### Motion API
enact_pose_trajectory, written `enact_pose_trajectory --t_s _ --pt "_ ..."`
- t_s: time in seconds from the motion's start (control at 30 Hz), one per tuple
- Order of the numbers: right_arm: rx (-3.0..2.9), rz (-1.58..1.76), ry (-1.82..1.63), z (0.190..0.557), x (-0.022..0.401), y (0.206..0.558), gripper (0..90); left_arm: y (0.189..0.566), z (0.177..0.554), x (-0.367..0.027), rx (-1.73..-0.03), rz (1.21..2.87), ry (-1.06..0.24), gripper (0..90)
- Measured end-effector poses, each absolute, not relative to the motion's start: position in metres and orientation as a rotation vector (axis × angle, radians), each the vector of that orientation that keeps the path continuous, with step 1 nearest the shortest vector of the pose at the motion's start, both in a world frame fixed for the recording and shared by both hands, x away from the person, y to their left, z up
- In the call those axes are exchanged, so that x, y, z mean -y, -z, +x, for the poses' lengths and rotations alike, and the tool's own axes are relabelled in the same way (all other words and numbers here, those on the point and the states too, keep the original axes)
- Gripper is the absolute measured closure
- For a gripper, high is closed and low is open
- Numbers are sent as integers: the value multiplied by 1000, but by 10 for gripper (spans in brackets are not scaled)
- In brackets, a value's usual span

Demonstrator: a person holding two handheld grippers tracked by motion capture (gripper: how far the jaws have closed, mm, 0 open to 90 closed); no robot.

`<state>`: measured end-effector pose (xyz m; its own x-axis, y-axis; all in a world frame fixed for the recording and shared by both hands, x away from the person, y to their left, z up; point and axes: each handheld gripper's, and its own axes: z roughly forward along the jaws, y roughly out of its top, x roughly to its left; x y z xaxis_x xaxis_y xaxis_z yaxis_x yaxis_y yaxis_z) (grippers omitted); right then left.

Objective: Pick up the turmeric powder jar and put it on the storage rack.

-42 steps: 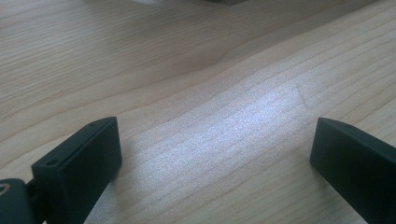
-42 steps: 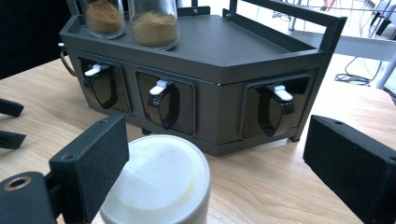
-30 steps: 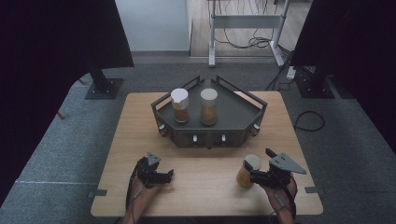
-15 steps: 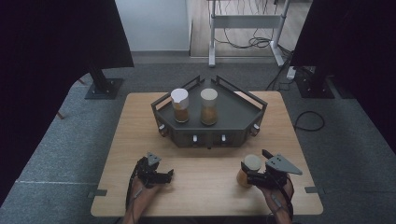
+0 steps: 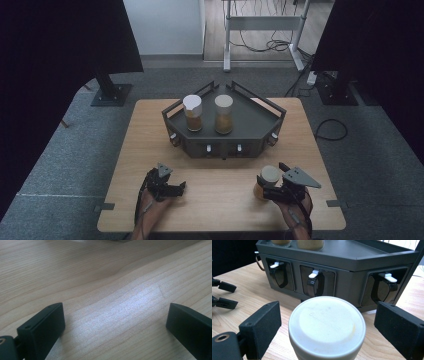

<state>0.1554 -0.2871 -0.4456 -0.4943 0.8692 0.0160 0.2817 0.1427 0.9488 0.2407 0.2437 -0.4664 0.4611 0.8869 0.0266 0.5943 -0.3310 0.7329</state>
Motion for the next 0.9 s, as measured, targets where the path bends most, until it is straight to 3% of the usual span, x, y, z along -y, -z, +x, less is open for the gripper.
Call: enact_pose_trajectory --t_s 0.4,0.9 --pt "-1889 1115 -1355 158 287 452 93 466 241 -244 -1227 2051 -568 16" --pt "-1921 1119 -1370 158 291 452 264 466 241 -244 -1226 2052 -567 16"
